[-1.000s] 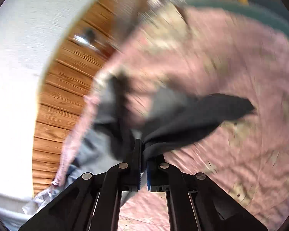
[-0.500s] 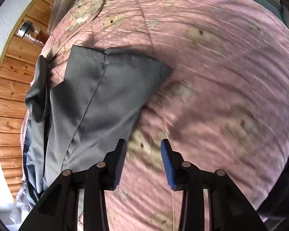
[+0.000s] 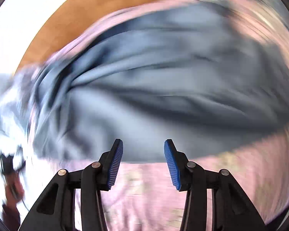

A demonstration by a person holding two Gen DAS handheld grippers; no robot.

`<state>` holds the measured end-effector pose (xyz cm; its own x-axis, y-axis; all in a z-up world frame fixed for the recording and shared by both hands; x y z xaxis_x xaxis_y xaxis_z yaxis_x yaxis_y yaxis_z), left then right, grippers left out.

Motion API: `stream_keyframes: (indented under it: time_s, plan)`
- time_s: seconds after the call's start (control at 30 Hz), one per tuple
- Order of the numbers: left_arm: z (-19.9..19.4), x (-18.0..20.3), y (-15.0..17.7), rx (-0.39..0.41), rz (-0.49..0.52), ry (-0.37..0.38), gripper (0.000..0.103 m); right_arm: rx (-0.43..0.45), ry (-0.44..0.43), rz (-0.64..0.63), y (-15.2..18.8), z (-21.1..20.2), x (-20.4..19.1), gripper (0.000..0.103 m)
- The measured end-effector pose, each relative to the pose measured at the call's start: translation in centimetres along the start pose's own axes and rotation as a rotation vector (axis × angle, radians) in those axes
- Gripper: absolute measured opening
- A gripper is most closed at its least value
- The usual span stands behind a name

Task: Fold clothes
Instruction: 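Grasp the trouser leg with the right gripper while the left gripper holds the waistband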

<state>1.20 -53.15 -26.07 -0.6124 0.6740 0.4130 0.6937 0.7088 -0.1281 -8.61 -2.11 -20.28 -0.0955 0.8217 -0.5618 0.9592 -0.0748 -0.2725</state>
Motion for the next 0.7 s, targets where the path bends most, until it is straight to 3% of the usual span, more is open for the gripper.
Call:
stream_keyframes:
  time_s: [0.13, 0.27, 0.33, 0.37, 0.4, 0.43, 0.47, 0.6, 0.7]
  plan:
    - [1.4, -1.8, 0.8, -0.040, -0.090, 0.004, 0.060, -0.154, -0.097, -0.487, 0.9, 8.0, -15.5, 0.052]
    - [1.7, -3.4, 1.1, -0.061, -0.173, 0.042, 0.060, -0.314, -0.158, -0.783, 3.4, 15.8, -24.4, 0.056]
    - [1.4, -3.4, 0.7, -0.054, -0.183, 0.062, 0.060, -0.387, -0.119, -0.875, 4.9, 19.4, -26.0, 0.056]
    - [1.3, -3.3, 0.5, -0.050, -0.185, 0.072, 0.061, -0.417, -0.059, -0.924, 5.1, 21.6, -26.1, 0.048]
    - [1.3, -3.1, 0.2, -0.048, -0.186, 0.080, 0.062, -0.443, 0.009, -0.960, 5.1, 23.1, -25.7, 0.033]
    - [1.5, -3.0, 0.1, -0.056, -0.193, 0.085, 0.064, -0.461, 0.075, -0.993, 4.9, 24.4, -25.3, 0.002]
    - [2.0, -3.0, 0.1, -0.074, -0.205, 0.087, 0.066, -0.430, 0.116, -1.015, 4.3, 24.2, -25.3, 0.002]
    - [4.0, -2.9, 0.5, -0.151, -0.256, 0.105, 0.066, -0.190, 0.065, -1.093, 3.3, 16.9, -29.3, 0.002]
    - [5.6, -2.3, 0.5, -0.181, -0.319, 0.210, 0.066, -0.126, 0.106, -1.161, 4.7, 14.9, -30.1, 0.002]
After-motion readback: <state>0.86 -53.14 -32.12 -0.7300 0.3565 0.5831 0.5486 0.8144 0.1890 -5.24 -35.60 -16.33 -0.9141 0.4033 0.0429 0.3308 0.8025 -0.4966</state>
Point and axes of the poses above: each gripper's, at about its wrist camera, not at the fingertips, and z roughly the way its jaws point, x to its right, y to its underside, the point moved 4 cm from there along z, roughly the way its jaws point, and after that the axes turned 15 degrees about -y, right-handed, at the moved point
